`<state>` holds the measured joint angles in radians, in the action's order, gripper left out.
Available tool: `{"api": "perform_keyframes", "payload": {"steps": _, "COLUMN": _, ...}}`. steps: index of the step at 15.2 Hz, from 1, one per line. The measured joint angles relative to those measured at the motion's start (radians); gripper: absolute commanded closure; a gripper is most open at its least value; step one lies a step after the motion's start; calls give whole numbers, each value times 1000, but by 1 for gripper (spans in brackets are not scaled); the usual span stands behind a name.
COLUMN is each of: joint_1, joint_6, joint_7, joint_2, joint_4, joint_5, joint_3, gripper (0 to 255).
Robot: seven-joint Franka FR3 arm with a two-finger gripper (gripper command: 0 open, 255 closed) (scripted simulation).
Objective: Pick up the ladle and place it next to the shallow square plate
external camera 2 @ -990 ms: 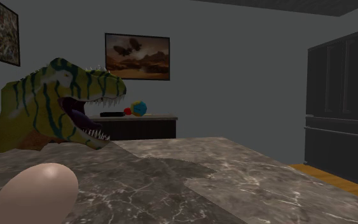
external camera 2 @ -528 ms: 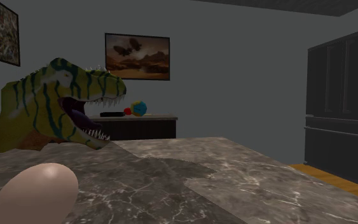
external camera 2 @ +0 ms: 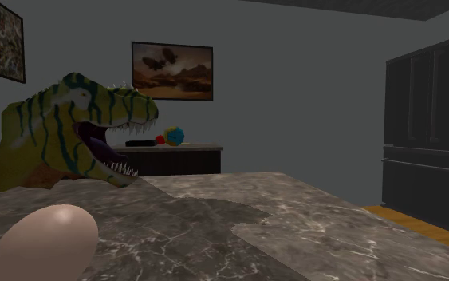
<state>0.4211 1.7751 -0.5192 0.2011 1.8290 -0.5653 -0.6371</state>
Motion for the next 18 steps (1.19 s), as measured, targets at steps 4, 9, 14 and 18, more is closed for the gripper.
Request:
{"api": "perform_keyframes", "payload": {"steps": 4, "joint_1": 0, "joint_6": 0, "joint_7": 0, "joint_2": 0, "joint_4": 0, "joint_5": 0, "joint_3": 0, "gripper": 0}}
{"api": "perform_keyframes", "payload": {"steps": 9, "joint_1": 4, "joint_6": -15, "joint_7": 3, "joint_2": -2, "joint_4": -13, "joint_5": 4, "joint_3": -3, "gripper": 0}}
{"api": "perform_keyframes", "payload": {"steps": 14, "joint_1": 32, "joint_6": -112, "joint_7": 12, "joint_2": 0, "joint_4": -106, "joint_5": 17, "joint_3": -20, "gripper": 0}}
{"api": "perform_keyframes", "payload": {"steps": 18, "joint_1": 34, "joint_6": -118, "joint_7": 13, "joint_2": 1, "joint_4": -112, "joint_5": 17, "joint_3": -21, "gripper": 0}}
